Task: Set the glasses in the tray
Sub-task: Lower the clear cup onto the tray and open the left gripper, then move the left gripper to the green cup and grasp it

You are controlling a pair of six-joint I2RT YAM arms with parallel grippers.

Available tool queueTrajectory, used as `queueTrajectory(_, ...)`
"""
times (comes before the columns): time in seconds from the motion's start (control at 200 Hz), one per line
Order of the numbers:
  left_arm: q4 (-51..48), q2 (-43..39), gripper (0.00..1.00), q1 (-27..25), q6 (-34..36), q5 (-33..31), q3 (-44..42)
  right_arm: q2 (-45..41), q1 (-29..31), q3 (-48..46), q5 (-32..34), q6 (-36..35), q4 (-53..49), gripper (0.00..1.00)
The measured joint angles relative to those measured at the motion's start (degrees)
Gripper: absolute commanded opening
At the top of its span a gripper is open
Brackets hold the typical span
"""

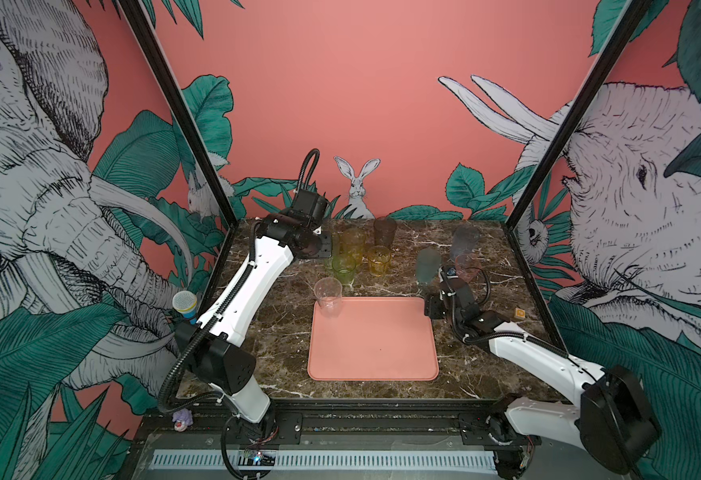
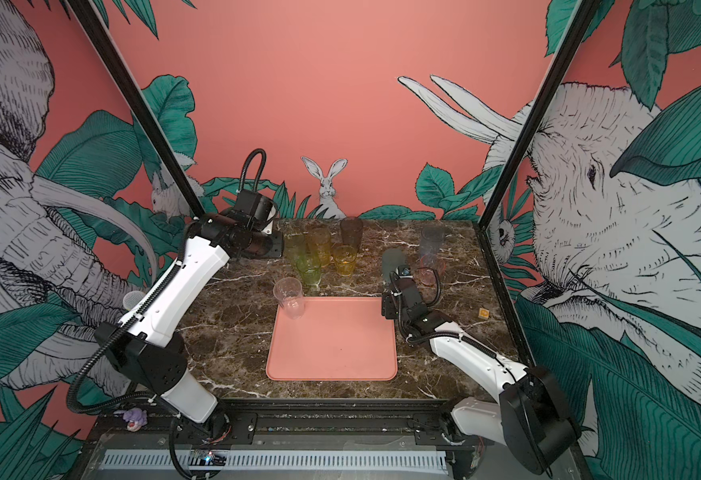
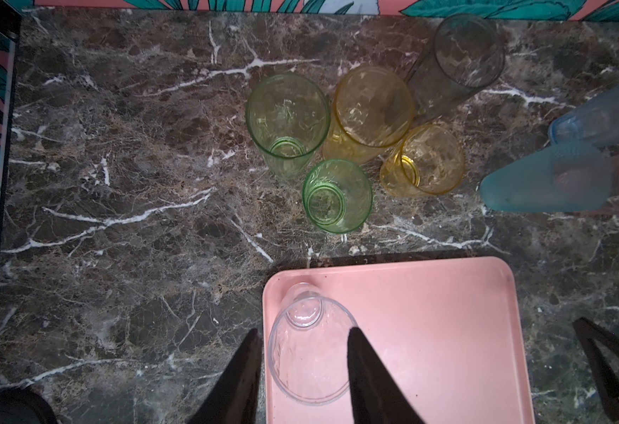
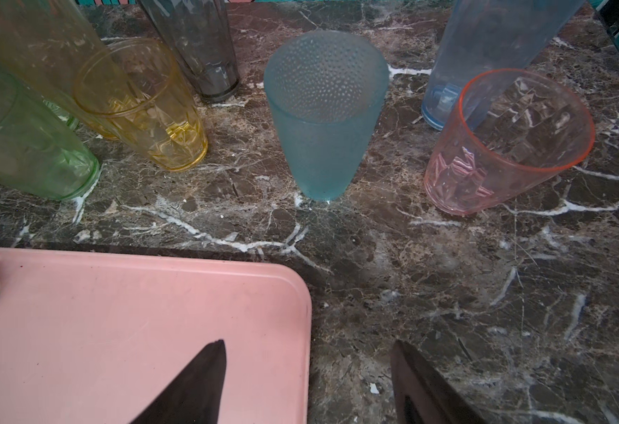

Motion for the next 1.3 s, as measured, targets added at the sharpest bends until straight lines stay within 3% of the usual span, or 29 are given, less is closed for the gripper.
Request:
queueTrajectory(0.335, -2.0, 6.9, 0.54, 0.4, -0.3, -3.3, 9.0, 0.3, 0.0, 0.0, 0.0, 0.0, 0.2, 0.73)
queueTrajectory(1.301, -2.0, 27.1, 0.56, 9.3, -2.6, 0.0, 21.5, 1.2, 0.0, 0.0, -1.1, 0.0, 0.2, 0.74)
